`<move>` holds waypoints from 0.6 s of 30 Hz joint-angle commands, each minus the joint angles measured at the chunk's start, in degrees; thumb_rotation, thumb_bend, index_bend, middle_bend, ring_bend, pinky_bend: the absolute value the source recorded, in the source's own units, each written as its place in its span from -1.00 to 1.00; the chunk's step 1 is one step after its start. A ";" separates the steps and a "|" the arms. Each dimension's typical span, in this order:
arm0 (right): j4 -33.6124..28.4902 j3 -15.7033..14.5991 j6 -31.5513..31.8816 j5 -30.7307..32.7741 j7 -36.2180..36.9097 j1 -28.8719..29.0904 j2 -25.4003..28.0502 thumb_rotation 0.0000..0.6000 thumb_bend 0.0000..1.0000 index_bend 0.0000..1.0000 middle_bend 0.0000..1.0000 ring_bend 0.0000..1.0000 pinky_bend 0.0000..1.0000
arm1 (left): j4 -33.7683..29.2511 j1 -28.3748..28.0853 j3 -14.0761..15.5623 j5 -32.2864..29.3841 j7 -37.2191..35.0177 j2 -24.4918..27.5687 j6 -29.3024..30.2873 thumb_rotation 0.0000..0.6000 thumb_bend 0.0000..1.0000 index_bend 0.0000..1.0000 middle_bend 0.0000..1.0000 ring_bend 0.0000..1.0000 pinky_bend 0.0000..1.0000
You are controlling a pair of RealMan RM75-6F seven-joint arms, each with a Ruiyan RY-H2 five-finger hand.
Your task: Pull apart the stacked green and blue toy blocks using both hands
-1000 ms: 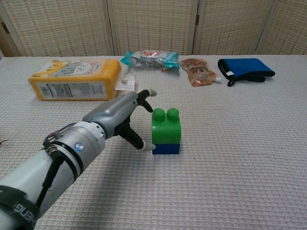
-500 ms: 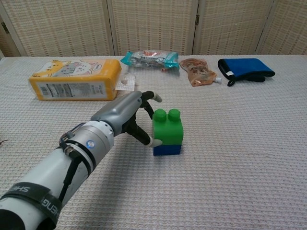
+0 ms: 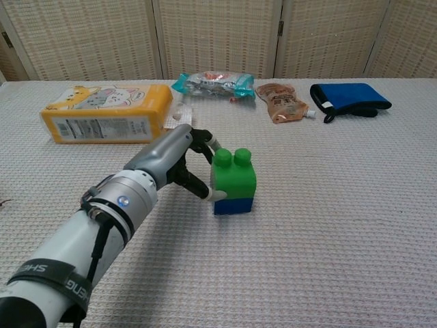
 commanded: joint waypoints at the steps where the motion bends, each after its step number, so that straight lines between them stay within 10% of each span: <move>1: 0.20 0.09 -0.80 0.80 -0.69 0.53 -0.51 1.00 -0.17 -1.00 -1.00 -1.00 -1.00 | -1.67 1.34 0.29 0.72 -1.92 1.26 1.12 1.00 -0.38 0.10 0.65 -0.37 -0.99; 12: 4.36 0.85 -3.93 0.51 0.18 3.35 -4.69 1.00 -0.17 -1.00 -1.00 -1.00 -1.00 | -15.35 6.56 1.59 0.59 -9.19 10.70 0.98 1.00 -0.24 0.28 0.78 -0.26 -0.98; 18: 12.29 0.86 -12.35 -6.00 23.30 8.96 -9.96 1.00 -0.17 -1.00 -1.00 -1.00 -1.00 | -24.25 8.37 1.20 -1.59 -12.15 16.73 -0.65 1.00 -0.24 0.28 0.78 -0.26 -0.99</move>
